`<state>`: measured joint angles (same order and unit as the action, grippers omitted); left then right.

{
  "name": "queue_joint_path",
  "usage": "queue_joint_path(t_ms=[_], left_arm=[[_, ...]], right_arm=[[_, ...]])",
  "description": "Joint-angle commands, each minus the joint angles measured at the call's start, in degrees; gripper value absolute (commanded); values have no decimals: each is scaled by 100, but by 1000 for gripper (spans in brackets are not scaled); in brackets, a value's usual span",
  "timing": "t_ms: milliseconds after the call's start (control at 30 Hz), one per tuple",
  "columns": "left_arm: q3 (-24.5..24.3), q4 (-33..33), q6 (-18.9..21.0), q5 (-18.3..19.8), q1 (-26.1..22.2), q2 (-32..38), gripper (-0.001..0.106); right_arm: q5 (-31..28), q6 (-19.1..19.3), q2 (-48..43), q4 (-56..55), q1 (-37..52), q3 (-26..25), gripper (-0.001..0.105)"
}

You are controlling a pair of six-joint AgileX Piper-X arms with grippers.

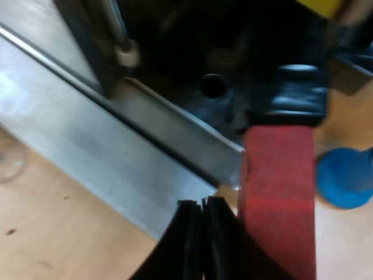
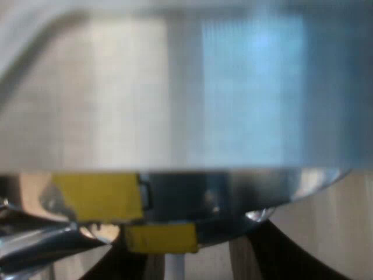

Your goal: Put the handle in the coffee machine

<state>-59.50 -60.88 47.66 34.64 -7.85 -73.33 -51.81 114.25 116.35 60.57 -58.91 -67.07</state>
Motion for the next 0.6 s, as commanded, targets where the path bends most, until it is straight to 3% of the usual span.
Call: queue_joint_path(t_ms=[33, 233, 567, 600], left_arm=[[-33, -177, 191, 202, 35, 24, 1], [-33, -262, 783, 405, 35, 24, 1], [-33, -699, 820, 623, 35, 24, 1], [-33, -732, 925, 770, 35, 24, 1]], right_arm=[[62, 10, -214, 518, -10, -99, 31], [62, 10, -214, 518, -10, -99, 31], [73, 10, -214, 518, -10, -99, 31], [73, 10, -214, 518, -10, -99, 31]])
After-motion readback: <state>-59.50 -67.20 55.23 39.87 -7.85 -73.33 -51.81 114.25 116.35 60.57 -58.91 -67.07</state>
